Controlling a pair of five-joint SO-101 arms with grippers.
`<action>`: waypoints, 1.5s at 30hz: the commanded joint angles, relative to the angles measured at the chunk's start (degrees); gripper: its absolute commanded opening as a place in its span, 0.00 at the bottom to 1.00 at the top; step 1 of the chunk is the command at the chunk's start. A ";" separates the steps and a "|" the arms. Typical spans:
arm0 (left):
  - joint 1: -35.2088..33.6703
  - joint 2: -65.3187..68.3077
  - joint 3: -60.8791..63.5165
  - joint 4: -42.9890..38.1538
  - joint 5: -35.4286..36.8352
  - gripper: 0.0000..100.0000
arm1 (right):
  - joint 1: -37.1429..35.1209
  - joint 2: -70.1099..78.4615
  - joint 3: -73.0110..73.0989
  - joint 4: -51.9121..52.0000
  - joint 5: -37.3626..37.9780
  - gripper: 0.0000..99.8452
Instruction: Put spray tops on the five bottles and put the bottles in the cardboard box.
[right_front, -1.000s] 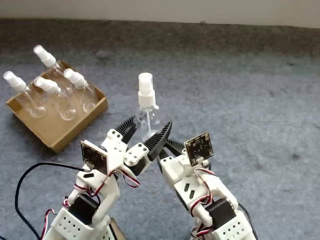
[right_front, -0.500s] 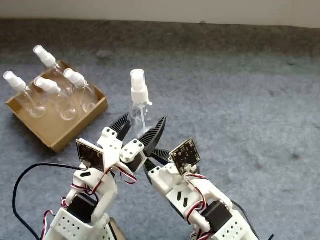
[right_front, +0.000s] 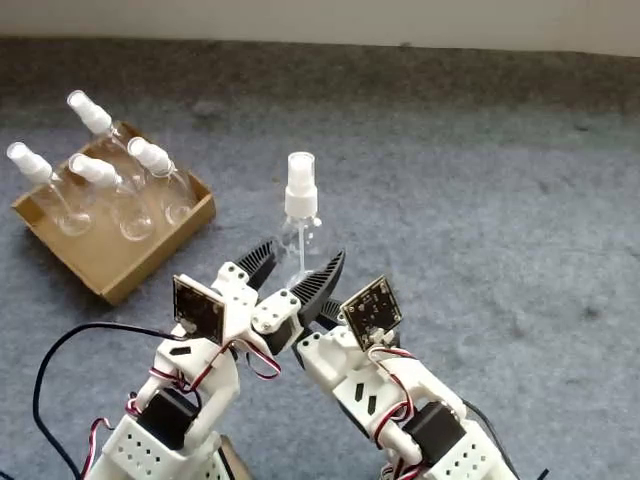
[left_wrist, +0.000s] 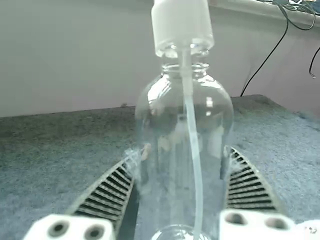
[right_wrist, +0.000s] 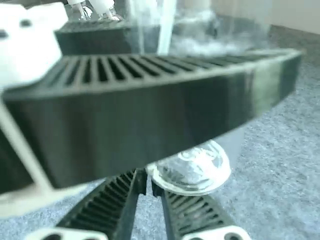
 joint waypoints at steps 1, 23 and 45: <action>1.01 -0.66 1.10 0.09 -0.79 0.07 | 4.70 -0.84 -4.44 -1.54 0.53 0.00; -1.71 -0.66 1.10 -8.35 -0.88 0.07 | 9.54 -0.84 -4.44 -1.36 0.53 0.00; -3.91 -0.66 1.10 -11.08 -0.88 0.07 | -1.54 -0.92 -11.03 -1.63 0.62 0.00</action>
